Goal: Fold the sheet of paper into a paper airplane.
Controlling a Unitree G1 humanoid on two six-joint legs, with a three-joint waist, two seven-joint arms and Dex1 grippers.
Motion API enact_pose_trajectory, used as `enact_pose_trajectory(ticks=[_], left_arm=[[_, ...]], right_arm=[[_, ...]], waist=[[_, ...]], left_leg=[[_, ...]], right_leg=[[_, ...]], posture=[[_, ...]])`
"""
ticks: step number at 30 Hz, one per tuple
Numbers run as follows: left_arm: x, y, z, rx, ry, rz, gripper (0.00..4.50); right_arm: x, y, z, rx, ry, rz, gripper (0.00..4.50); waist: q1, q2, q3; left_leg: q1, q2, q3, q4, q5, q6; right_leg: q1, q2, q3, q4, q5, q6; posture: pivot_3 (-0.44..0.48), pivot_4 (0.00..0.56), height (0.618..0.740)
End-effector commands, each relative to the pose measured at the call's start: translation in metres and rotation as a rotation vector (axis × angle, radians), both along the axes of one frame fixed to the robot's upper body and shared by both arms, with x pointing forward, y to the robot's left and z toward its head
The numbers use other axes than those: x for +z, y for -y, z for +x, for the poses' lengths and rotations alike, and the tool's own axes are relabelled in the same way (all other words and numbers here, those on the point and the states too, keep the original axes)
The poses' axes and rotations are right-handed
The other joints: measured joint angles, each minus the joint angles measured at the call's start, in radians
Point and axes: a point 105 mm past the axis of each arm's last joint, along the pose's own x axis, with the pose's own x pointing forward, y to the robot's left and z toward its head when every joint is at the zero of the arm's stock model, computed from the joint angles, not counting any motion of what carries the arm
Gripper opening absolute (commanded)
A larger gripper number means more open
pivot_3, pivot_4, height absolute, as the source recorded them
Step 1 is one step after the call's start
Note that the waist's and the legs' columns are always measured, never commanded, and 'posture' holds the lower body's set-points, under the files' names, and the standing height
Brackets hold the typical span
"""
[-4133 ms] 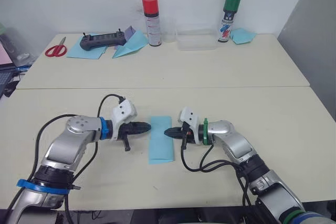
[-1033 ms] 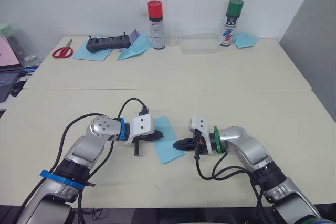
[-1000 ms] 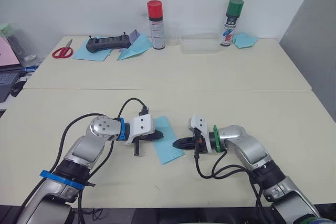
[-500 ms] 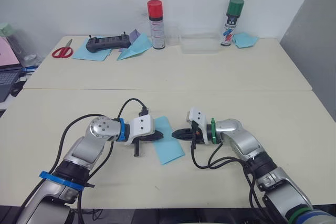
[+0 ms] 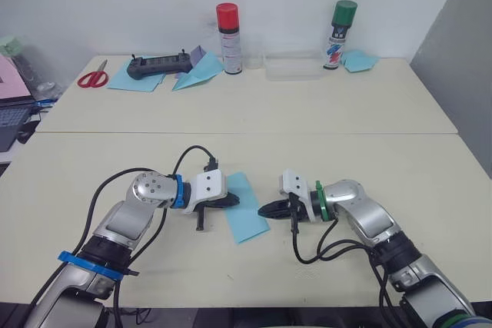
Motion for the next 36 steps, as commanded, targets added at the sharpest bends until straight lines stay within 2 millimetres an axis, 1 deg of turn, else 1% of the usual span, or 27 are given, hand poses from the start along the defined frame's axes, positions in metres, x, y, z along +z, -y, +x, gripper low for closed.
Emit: enact_pose_trajectory(ticks=[1, 3, 7, 8, 13, 17, 19, 25, 26, 28, 30, 32, 36], left_arm=[[-0.028, -0.011, -0.008, 0.039, -0.095, 0.09, 0.0], [-0.028, -0.011, -0.008, 0.039, -0.095, 0.09, 0.0], [-0.029, -0.01, -0.009, 0.036, -0.098, 0.089, 0.0], [-0.029, -0.01, -0.009, 0.036, -0.098, 0.089, 0.0], [-0.029, -0.009, -0.009, 0.034, -0.097, 0.088, 0.0], [-0.029, -0.009, -0.008, 0.03, -0.095, 0.087, 0.0], [-0.029, -0.008, -0.008, 0.026, -0.095, 0.087, 0.0], [-0.032, -0.007, -0.011, 0.006, -0.09, 0.096, 0.0], [-0.032, -0.006, -0.011, 0.001, -0.088, 0.1, 0.0], [-0.033, -0.005, -0.012, -0.01, -0.085, 0.102, 0.0], [-0.034, -0.003, -0.012, -0.016, -0.084, 0.101, 0.0], [-0.034, -0.002, -0.012, -0.02, -0.082, 0.101, 0.0], [-0.034, -0.001, -0.013, -0.028, -0.081, 0.101, 0.0]], right_arm=[[-0.031, 0.007, -0.023, 0.052, -0.128, -0.103, 0.02], [-0.032, 0.01, -0.026, 0.058, -0.136, -0.113, 0.02], [-0.04, 0.022, -0.037, 0.089, -0.165, -0.157, 0.02], [-0.041, 0.023, -0.04, 0.096, -0.174, -0.163, 0.02], [-0.044, 0.029, -0.051, 0.122, -0.208, -0.184, 0.02], [-0.041, 0.033, -0.052, 0.116, -0.213, -0.182, 0.02], [-0.034, 0.035, -0.048, 0.097, -0.21, -0.156, 0.02], [0.016, 0.037, -0.032, 0.016, -0.255, 0.014, 0.02], [0.023, 0.037, -0.03, 0.011, -0.263, 0.034, 0.02], [0.033, 0.032, -0.02, -0.015, -0.247, 0.075, 0.02], [0.036, 0.024, -0.004, -0.061, -0.2, 0.1, 0.02], [0.034, 0.015, 0.009, -0.104, -0.153, 0.11, 0.02], [0.025, 0.001, 0.027, -0.162, -0.1, 0.117, 0.02]], waist=[[0.0, 0.0, 0.0], [0.0, 0.0, -0.001], [0.0, 0.0, -0.002], [0.0, 0.0, -0.002], [0.0, -0.001, -0.003], [0.001, -0.001, -0.004], [0.002, -0.001, -0.004], [0.008, -0.001, -0.003], [0.008, -0.002, -0.002], [0.009, -0.001, -0.002], [0.008, -0.001, -0.002], [0.008, -0.001, -0.002], [0.018, -0.001, -0.002]], left_leg=[[0.0, 0.0, 0.0, 0.0, 0.0, 0.0], [0.0, 0.0, 0.0, 0.0, 0.0, 0.0], [0.0, 0.0, 0.0, -0.001, 0.0, 0.0], [0.0, 0.0, 0.0, -0.001, 0.0, 0.0], [0.0, 0.0, 0.0, -0.001, 0.0, 0.0], [0.0, 0.0, 0.0, -0.001, 0.0, 0.0], [0.0, -0.001, 0.0, -0.001, 0.0, 0.0], [-0.001, -0.001, 0.0, -0.001, 0.0, -0.001], [-0.001, -0.001, 0.0, -0.001, 0.0, -0.001], [-0.001, -0.001, 0.0, -0.001, 0.0, -0.001], [-0.001, -0.001, 0.0, -0.001, 0.0, -0.001], [-0.001, -0.001, 0.0, -0.001, 0.0, -0.001], [-0.002, -0.001, 0.0, -0.001, 0.0, -0.001]], right_leg=[[0.0, 0.0, 0.0, 0.0, 0.0, 0.0], [0.0, 0.0, 0.0, 0.0, 0.0, 0.0], [0.0, 0.0, 0.0, 0.0, -0.002, -0.002], [0.0, 0.0, 0.0, 0.0, -0.003, -0.004], [0.0, 0.0, 0.0, 0.0, -0.003, -0.004], [0.0, 0.0, 0.0, -0.001, -0.004, -0.004], [0.0, -0.001, 0.0, -0.001, -0.004, -0.004], [0.0, -0.001, 0.0, -0.001, -0.004, -0.004], [0.0, -0.001, 0.0, -0.001, -0.004, -0.004], [0.0, -0.001, 0.0, -0.001, -0.004, -0.004], [0.0, -0.001, 0.0, -0.001, -0.004, -0.004], [-0.001, 0.0, 0.0, -0.001, -0.004, -0.004], [-0.002, -0.001, 0.0, -0.001, -0.003, -0.003]], posture=[[0.0, 0.15, 0.74], [0.0, 0.15, 0.74], [0.0, 0.15, 0.74], [0.0, 0.15, 0.74], [0.0, 0.15, 0.74], [0.0, 0.15, 0.74], [0.0, 0.15, 0.74], [0.0, 0.15, 0.74], [0.0, 0.15, 0.74], [0.0, 0.15, 0.74], [0.0, 0.15, 0.74], [0.0, 0.15, 0.74], [0.0, 0.15, 0.74]])
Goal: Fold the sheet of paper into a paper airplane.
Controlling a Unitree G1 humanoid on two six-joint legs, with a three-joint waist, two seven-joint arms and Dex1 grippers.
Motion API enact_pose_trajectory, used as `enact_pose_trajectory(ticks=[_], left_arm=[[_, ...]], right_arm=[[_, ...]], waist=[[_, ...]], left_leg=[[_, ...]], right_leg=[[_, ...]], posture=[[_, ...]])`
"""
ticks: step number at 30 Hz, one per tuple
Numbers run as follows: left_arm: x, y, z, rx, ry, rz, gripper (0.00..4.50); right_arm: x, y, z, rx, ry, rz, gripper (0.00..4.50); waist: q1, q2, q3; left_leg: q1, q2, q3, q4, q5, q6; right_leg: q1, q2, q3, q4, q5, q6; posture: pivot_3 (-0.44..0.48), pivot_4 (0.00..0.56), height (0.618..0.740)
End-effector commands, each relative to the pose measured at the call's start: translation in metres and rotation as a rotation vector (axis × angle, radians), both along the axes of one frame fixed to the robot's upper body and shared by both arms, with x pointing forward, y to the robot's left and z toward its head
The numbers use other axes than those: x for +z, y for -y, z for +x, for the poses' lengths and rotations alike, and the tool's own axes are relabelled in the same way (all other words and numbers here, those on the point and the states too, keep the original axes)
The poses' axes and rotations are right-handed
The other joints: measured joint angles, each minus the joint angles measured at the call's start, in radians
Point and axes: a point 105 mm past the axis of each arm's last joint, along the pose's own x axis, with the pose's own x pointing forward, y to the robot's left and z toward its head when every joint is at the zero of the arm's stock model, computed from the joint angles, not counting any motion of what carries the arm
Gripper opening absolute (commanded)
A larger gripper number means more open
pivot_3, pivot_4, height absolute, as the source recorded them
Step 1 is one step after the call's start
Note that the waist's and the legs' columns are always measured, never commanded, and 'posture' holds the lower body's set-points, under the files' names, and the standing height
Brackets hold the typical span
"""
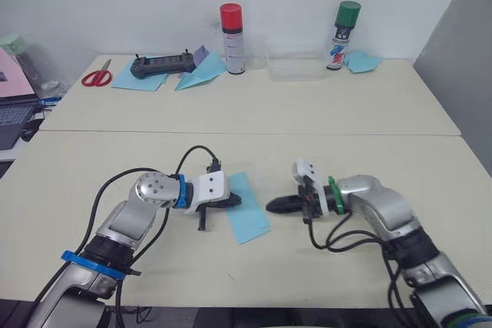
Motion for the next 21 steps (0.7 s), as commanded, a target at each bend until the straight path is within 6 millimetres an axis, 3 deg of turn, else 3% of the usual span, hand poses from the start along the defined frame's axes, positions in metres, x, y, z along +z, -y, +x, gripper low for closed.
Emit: enact_pose_trajectory(ticks=[1, 8, 21], left_arm=[[-0.034, -0.008, -0.013, 0.01, -0.108, 0.097, 0.0], [-0.037, -0.007, -0.018, 0.006, -0.112, 0.095, 0.0], [-0.038, -0.008, -0.023, 0.008, -0.117, 0.095, 0.0]], right_arm=[[-0.005, -0.005, 0.015, -0.051, 0.065, -0.019, 0.02], [-0.027, -0.012, 0.021, -0.051, 0.053, -0.087, 0.02], [-0.026, -0.028, 0.044, -0.091, 0.107, -0.08, 0.02]], waist=[[0.005, 0.0, 0.0], [0.005, 0.001, -0.001], [-0.008, 0.001, -0.001]], left_leg=[[-0.001, 0.0, 0.0, 0.0, 0.0, 0.0], [-0.002, 0.0, 0.0, 0.0, 0.0, 0.0], [0.008, 0.001, 0.001, 0.0, 0.0, 0.0]], right_leg=[[-0.001, 0.0, 0.0, 0.0, 0.001, 0.002], [-0.003, 0.0, 0.0, 0.001, 0.002, 0.003], [0.004, 0.0, 0.001, 0.002, -0.001, -0.003]], posture=[[0.0, 0.15, 0.74], [0.0, 0.15, 0.74], [0.0, 0.15, 0.74]])
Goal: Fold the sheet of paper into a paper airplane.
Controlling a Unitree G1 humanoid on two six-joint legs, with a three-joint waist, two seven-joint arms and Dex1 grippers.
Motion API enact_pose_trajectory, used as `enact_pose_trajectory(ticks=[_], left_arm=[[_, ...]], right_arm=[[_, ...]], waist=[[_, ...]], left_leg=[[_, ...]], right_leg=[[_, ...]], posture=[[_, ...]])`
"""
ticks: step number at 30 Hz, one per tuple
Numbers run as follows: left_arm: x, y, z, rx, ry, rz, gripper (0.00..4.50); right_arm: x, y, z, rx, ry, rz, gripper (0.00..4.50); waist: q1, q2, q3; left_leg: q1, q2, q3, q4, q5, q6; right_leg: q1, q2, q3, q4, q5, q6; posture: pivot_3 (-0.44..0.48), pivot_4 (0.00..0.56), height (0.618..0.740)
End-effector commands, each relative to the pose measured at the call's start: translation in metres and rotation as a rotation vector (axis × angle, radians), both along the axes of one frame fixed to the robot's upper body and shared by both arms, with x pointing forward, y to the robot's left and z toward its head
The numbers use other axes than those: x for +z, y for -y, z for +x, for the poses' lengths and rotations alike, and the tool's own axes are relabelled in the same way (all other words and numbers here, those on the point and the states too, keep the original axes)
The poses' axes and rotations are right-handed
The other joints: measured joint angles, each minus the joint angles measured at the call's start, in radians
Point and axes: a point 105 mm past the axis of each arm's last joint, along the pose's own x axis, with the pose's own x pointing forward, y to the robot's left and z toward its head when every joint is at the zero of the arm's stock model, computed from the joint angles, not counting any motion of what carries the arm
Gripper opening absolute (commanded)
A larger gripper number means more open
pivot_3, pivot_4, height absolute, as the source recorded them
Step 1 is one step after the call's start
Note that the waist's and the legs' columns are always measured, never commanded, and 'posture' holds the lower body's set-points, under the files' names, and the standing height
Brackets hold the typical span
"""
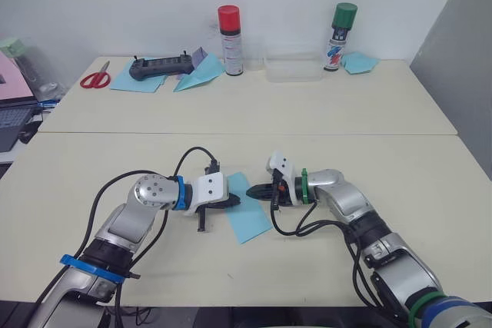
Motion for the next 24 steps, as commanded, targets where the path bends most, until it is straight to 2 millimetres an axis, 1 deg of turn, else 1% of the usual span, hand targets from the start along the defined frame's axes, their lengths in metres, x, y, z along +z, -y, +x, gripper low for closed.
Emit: enact_pose_trajectory(ticks=[1, 3, 4, 6, 7, 8, 10, 12, 15, 19, 21, 23, 24], left_arm=[[-0.034, -0.004, -0.019, -0.012, -0.127, 0.086, 0.0], [-0.034, -0.005, -0.019, -0.003, -0.129, 0.083, 0.0], [-0.034, -0.005, -0.019, 0.002, -0.13, 0.079, 0.0], [-0.034, -0.005, -0.02, 0.009, -0.133, 0.073, 0.0], [-0.034, -0.006, -0.02, 0.012, -0.135, 0.072, 0.0], [-0.034, -0.006, -0.02, 0.013, -0.136, 0.072, 0.0], [-0.034, -0.007, -0.02, 0.015, -0.137, 0.072, 0.0], [-0.034, -0.007, -0.02, 0.017, -0.138, 0.072, 0.0], [-0.033, -0.005, -0.017, 0.017, -0.137, 0.068, 0.0], [-0.03, -0.002, -0.013, 0.03, -0.15, 0.034, 0.0], [-0.021, 0.003, -0.006, 0.066, -0.167, -0.038, 0.0], [-0.01, 0.009, 0.0, 0.105, -0.18, -0.119, 0.0], [0.0, 0.014, 0.004, 0.127, -0.182, -0.18, 0.0]], right_arm=[[-0.004, 0.005, 0.008, -0.045, 0.014, -0.03, 0.02], [0.001, 0.007, 0.004, -0.013, 0.019, -0.016, 0.02], [0.007, 0.01, 0.0, 0.013, 0.025, 0.006, 0.02], [0.02, 0.013, -0.012, 0.087, 0.046, 0.057, 0.02], [0.024, 0.019, -0.022, 0.143, 0.059, 0.052, 0.02], [0.026, 0.024, -0.031, 0.178, 0.051, 0.049, 0.02], [0.028, 0.028, -0.04, 0.203, 0.028, 0.044, 0.02], [0.024, 0.032, -0.047, 0.215, 0.014, 0.014, 0.02], [0.005, 0.034, -0.049, 0.189, 0.005, -0.054, 0.02], [-0.014, 0.033, -0.055, 0.193, -0.014, -0.111, 0.02], [-0.024, 0.036, -0.056, 0.187, -0.012, -0.151, 0.02], [-0.029, 0.038, -0.055, 0.18, 0.005, -0.175, 0.02], [-0.031, 0.039, -0.054, 0.178, 0.013, -0.181, 0.02]], waist=[[0.0, 0.0, 0.0], [-0.001, 0.0, 0.0], [0.0, 0.0, 0.0], [0.003, 0.001, 0.001], [0.007, 0.001, 0.001], [0.008, 0.001, 0.001], [0.011, 0.002, 0.001], [0.013, 0.002, 0.001], [0.013, 0.002, 0.001], [0.013, 0.001, 0.001], [0.013, 0.001, 0.001], [0.013, 0.001, 0.001], [0.014, 0.001, 0.001]], left_leg=[[0.0, 0.0, 0.0, 0.0, 0.0, 0.0], [0.0, 0.0, 0.0, 0.0, 0.0, 0.0], [0.0, 0.0, 0.0, 0.0, 0.0, 0.0], [-0.002, -0.001, 0.0, 0.0, 0.0, 0.0], [-0.005, -0.001, 0.0, 0.0, 0.0, 0.0], [-0.008, -0.001, -0.001, 0.0, 0.0, 0.0], [-0.012, -0.001, -0.001, 0.0, -0.001, 0.0], [-0.013, -0.001, -0.001, -0.001, -0.001, 0.0], [-0.012, 0.0, -0.002, -0.001, -0.001, 0.001], [-0.011, -0.001, -0.001, -0.001, -0.001, 0.0], [-0.011, -0.001, -0.001, 0.0, -0.001, 0.0], [-0.01, -0.001, -0.001, 0.0, -0.001, 0.0], [-0.009, -0.001, -0.002, 0.0, -0.001, 0.0]], right_leg=[[0.0, 0.0, 0.0, 0.0, 0.0, 0.0], [0.0, 0.0, 0.0, 0.0, 0.0, 0.0], [0.0, 0.0, 0.0, 0.0, 0.0, 0.0], [-0.001, 0.0, 0.0, 0.0, 0.0, 0.001], [-0.002, 0.0, 0.0, -0.001, 0.001, 0.002], [-0.004, 0.0, -0.001, -0.001, 0.001, 0.004], [-0.008, 0.0, -0.001, -0.001, 0.001, 0.006], [-0.009, 0.0, -0.002, -0.001, 0.001, 0.005], [-0.009, 0.0, -0.003, 0.0, 0.0, 0.004], [-0.008, 0.0, -0.001, -0.001, 0.001, 0.005], [-0.008, 0.0, -0.001, -0.001, 0.001, 0.005], [-0.007, 0.0, -0.002, -0.001, 0.001, 0.005], [-0.006, 0.0, -0.002, 0.0, 0.001, 0.005]], posture=[[0.0, 0.15, 0.74], [0.0, 0.15, 0.74], [0.0, 0.15, 0.74], [0.0, 0.15, 0.74], [0.0, 0.15, 0.74], [0.0, 0.15, 0.74], [0.0, 0.15, 0.74], [0.0, 0.15, 0.74], [0.0, 0.15, 0.74], [0.0, 0.15, 0.74], [0.0, 0.15, 0.74], [0.0, 0.15, 0.74], [0.0, 0.15, 0.74]])
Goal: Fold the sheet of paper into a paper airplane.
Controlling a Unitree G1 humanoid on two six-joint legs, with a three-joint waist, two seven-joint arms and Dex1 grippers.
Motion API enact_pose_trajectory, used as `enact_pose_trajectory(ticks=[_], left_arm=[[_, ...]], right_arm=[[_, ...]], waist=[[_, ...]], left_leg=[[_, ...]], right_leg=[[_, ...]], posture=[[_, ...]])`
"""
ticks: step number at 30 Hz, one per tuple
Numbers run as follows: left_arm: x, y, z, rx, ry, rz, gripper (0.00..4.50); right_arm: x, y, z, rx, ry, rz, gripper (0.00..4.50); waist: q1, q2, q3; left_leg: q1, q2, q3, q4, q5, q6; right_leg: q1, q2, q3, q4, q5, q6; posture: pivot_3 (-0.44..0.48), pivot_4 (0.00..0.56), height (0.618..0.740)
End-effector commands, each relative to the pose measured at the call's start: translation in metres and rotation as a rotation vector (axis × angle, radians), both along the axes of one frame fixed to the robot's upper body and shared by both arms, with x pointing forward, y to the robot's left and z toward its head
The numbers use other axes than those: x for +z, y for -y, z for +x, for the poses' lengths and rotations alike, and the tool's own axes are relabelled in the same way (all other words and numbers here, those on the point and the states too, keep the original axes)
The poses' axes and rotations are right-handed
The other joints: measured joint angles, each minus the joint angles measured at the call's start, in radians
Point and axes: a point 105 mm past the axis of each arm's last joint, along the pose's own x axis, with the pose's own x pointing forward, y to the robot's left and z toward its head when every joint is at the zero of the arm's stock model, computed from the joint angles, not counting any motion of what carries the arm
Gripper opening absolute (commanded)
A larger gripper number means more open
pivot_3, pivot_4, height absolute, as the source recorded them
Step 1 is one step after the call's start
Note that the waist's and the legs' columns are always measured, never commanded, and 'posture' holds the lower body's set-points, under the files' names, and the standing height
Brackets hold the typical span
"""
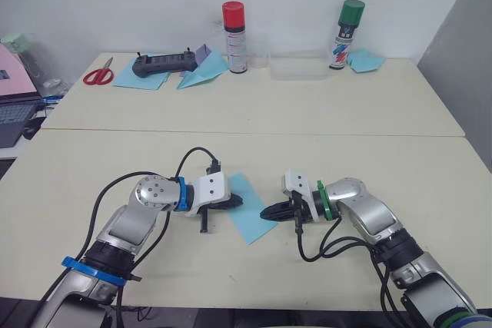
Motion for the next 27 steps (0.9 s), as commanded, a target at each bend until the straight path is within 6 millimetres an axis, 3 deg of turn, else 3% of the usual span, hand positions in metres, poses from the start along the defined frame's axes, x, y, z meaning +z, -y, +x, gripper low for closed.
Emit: enact_pose_trajectory(ticks=[1, 5, 8, 12, 15, 21, 27], left_arm=[[0.003, 0.011, 0.004, 0.077, -0.093, -0.113, 0.0], [0.038, 0.041, 0.008, 0.128, -0.149, -0.399, 0.0], [0.029, 0.055, 0.006, 0.171, -0.147, -0.397, 0.0], [-0.007, 0.046, 0.007, 0.258, -0.121, -0.266, 0.0], [-0.021, 0.037, 0.001, 0.264, -0.106, -0.205, 0.0], [-0.019, 0.023, 0.0, 0.283, -0.064, -0.176, 0.0], [-0.001, 0.007, 0.002, 0.312, 0.014, -0.139, 0.0]], right_arm=[[-0.026, 0.006, -0.005, -0.017, -0.018, -0.09, 0.02], [-0.027, 0.006, -0.003, -0.043, -0.023, -0.074, 0.02], [-0.026, 0.005, -0.001, -0.05, -0.014, -0.07, 0.02], [-0.027, 0.006, -0.001, -0.056, -0.011, -0.071, 0.02], [-0.027, 0.007, -0.002, -0.058, -0.018, -0.073, 0.02], [-0.03, 0.011, -0.004, -0.064, -0.021, -0.084, 0.02], [-0.029, 0.012, -0.003, -0.065, -0.016, -0.086, 0.02]], waist=[[0.001, 0.0, 0.0], [-0.001, -0.004, 0.003], [-0.005, -0.005, 0.003], [-0.011, -0.005, 0.003], [-0.01, -0.005, 0.003], [-0.01, -0.005, 0.003], [-0.01, -0.005, 0.003]], left_leg=[[0.0, 0.0, 0.0, 0.0, 0.0, 0.0], [-0.001, 0.0, 0.0, 0.001, 0.0, 0.0], [-0.002, 0.0, -0.001, 0.001, 0.0, 0.0], [0.001, 0.001, -0.001, 0.0, 0.0, 0.0], [0.001, 0.001, -0.001, 0.0, 0.0, 0.0], [0.003, 0.0, -0.001, 0.0, 0.0, 0.0], [0.003, 0.001, -0.001, 0.0, 0.0, 0.0]], right_leg=[[0.0, 0.0, 0.0, 0.0, 0.0, 0.0], [0.0, 0.0, 0.0, 0.0, 0.001, 0.002], [0.0, 0.0, 0.0, 0.0, 0.002, 0.003], [0.001, 0.001, 0.0, 0.0, 0.002, 0.003], [0.001, 0.001, 0.0, 0.0, 0.002, 0.002], [0.004, 0.001, 0.001, 0.0, 0.001, 0.001], [0.004, 0.001, 0.0, 0.0, 0.001, 0.001]], posture=[[0.0, 0.15, 0.74], [0.0, 0.15, 0.74], [0.0, 0.15, 0.74], [0.0, 0.15, 0.74], [0.0, 0.15, 0.74], [0.0, 0.15, 0.74], [0.0, 0.15, 0.74]])
